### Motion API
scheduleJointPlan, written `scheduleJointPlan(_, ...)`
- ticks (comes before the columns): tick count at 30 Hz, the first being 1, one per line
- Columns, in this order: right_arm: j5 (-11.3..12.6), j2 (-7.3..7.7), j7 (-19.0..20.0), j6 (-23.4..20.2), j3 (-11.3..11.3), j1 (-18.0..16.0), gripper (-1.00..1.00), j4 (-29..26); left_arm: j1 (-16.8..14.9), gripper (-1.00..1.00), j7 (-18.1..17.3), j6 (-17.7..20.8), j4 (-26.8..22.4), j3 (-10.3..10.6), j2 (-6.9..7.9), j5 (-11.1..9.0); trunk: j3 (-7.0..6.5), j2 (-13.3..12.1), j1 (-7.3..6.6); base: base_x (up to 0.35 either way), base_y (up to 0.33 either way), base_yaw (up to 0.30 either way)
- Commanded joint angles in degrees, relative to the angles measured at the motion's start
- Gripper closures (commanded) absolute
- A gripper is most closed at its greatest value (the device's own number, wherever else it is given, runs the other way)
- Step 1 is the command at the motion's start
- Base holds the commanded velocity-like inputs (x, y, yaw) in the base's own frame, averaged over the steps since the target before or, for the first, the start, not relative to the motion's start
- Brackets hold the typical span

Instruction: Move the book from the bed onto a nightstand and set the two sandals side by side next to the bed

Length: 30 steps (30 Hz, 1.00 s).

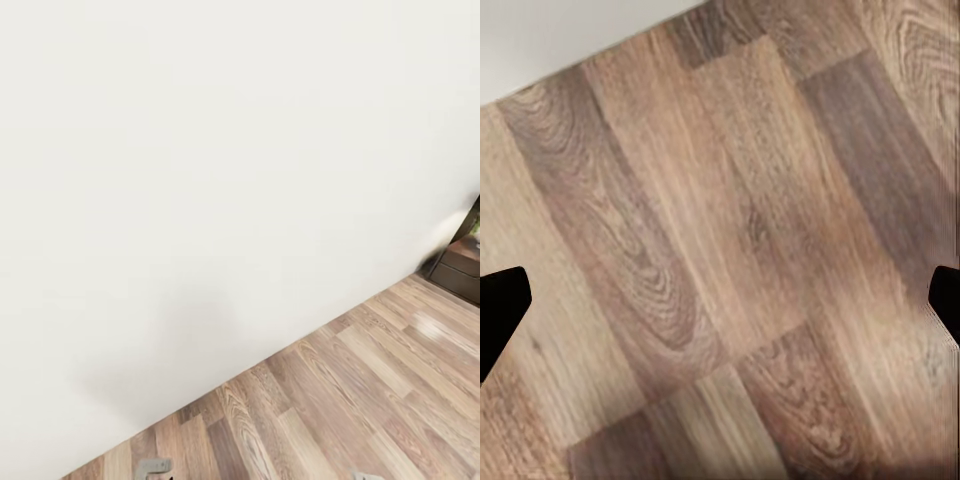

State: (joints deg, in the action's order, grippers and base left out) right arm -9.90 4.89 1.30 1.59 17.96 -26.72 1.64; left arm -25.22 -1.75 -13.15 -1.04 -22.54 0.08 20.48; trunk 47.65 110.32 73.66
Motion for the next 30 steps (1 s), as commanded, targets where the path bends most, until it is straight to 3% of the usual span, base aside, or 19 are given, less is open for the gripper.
scheduleJointPlan(1, -0.55, 0.03, 0.11, 0.17, 0.49, -0.08, -1.00, 0.16, -0.01, -1.00, -0.18, -0.13, -0.01, -0.49, 0.01, 0.35, 0.05, 0.02, -0.01, 0.016, 0.001, -0.283)
scheduleJointPlan(16, -0.56, 0.03, 0.11, 0.24, 0.49, -0.08, -1.00, 0.19, -0.01, -1.00, -0.14, -0.13, -0.01, -0.49, 0.01, 0.35, 0.05, 0.02, -0.01, 0.005, 0.000, -0.283)
scheduleJointPlan(30, -0.56, 0.03, 0.11, 0.26, 0.49, -0.08, -1.00, 0.17, -0.01, -1.00, -0.18, -0.13, -0.01, -0.49, 0.01, 0.35, 0.05, 0.02, -0.01, 0.110, 0.000, -0.283)
